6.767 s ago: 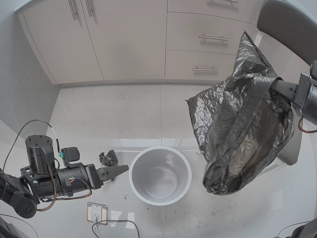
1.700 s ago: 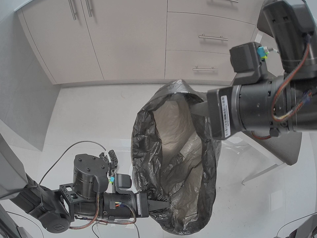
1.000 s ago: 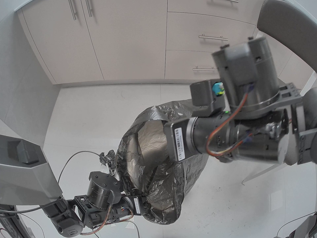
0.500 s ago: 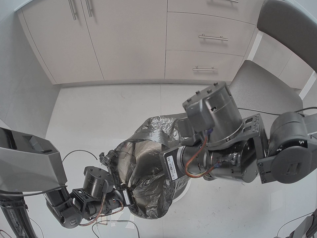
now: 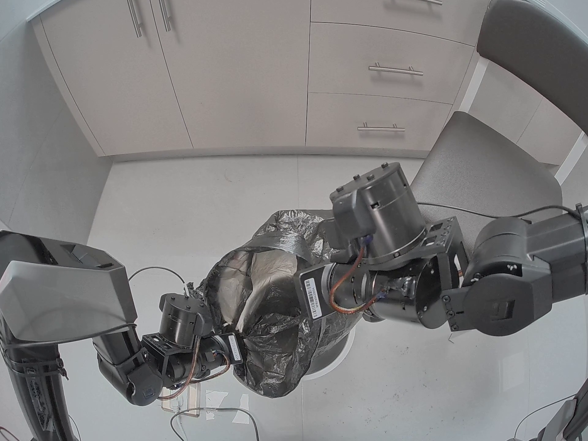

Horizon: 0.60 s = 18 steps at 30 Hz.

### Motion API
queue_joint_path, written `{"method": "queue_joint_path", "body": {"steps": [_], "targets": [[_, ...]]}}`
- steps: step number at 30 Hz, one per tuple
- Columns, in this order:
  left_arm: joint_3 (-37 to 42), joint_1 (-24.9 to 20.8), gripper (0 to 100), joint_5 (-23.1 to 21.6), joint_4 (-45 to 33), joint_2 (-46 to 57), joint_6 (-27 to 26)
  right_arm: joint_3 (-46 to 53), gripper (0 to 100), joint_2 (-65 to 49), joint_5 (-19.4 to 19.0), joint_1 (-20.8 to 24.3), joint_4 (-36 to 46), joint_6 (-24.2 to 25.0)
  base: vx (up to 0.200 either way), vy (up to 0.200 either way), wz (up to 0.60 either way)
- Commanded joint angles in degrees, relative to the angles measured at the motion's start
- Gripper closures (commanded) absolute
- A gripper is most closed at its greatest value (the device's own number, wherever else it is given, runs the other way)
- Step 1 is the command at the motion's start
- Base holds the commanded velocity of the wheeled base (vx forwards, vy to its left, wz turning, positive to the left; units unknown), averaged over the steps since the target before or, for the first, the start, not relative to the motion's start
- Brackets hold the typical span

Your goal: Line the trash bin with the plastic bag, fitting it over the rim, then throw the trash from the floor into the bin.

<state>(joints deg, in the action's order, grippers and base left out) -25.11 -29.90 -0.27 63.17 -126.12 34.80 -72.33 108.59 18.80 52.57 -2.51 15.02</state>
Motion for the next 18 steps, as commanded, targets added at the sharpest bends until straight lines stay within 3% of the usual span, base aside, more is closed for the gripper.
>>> {"method": "queue_joint_path", "body": {"steps": [1, 18], "targets": [[-2.3, 0.2, 100, -0.3, -0.1, -1.4, -1.1, -0.2, 100, 1.1, 0.0, -0.6, 0.0, -1.0, 0.000, 0.000, 0.00], [-10.0, 0.1, 100, -0.3, -3.8, -6.1, -1.8, -0.5, 100, 2.9, 0.5, -3.3, -2.0, -3.2, 0.000, 0.000, 0.00]]}}
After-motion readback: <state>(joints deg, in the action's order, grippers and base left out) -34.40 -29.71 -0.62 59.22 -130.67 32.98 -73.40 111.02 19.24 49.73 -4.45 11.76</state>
